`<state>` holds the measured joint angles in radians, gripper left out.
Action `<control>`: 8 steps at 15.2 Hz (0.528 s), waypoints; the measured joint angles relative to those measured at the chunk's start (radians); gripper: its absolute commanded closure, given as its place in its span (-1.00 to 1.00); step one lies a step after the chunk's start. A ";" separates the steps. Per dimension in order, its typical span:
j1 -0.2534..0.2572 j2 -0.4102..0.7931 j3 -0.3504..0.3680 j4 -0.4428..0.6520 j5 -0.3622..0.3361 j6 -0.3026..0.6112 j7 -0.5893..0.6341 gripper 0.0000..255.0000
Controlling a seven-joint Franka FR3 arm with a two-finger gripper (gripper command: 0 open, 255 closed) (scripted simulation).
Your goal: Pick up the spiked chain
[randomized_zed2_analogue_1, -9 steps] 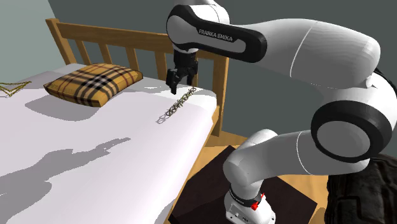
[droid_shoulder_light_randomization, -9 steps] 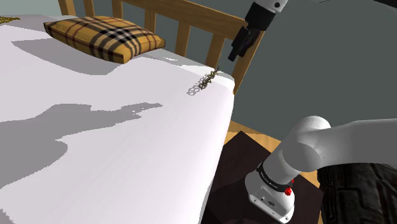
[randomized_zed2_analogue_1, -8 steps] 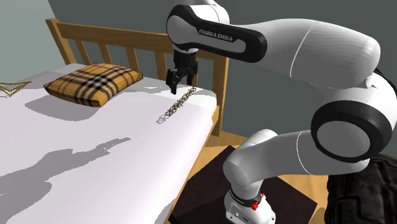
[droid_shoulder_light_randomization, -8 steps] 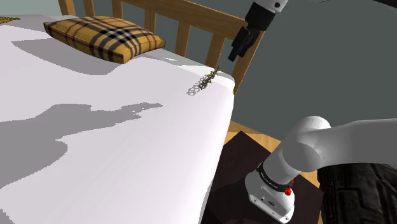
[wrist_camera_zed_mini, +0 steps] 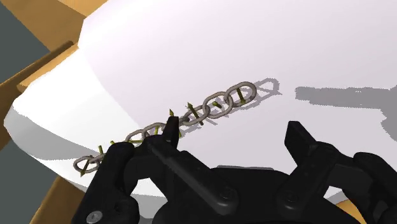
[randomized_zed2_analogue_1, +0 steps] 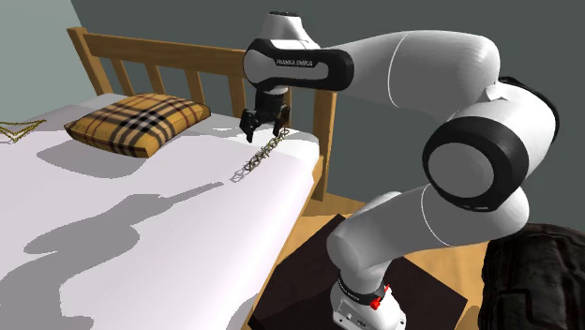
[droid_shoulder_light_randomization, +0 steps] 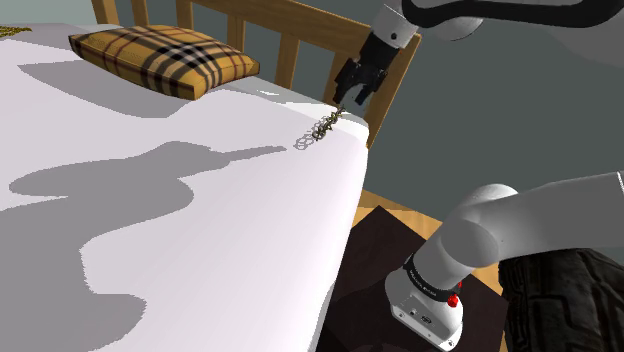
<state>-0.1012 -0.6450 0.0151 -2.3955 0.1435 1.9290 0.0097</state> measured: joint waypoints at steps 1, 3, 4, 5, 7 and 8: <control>-0.010 0.014 -0.004 -0.005 0.010 0.024 0.022 -1.00; -0.028 0.063 -0.008 -0.031 0.035 0.108 0.063 -1.00; -0.035 0.090 -0.008 -0.029 0.048 0.139 0.087 -1.00; -0.043 0.121 -0.014 -0.033 0.061 0.179 0.103 -1.00; -0.059 0.164 -0.024 -0.050 0.087 0.247 0.136 -1.00; -0.064 0.183 -0.028 -0.056 0.097 0.275 0.144 -1.00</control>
<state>-0.1648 -0.4624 -0.0131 -2.4518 0.2405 2.2043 0.1538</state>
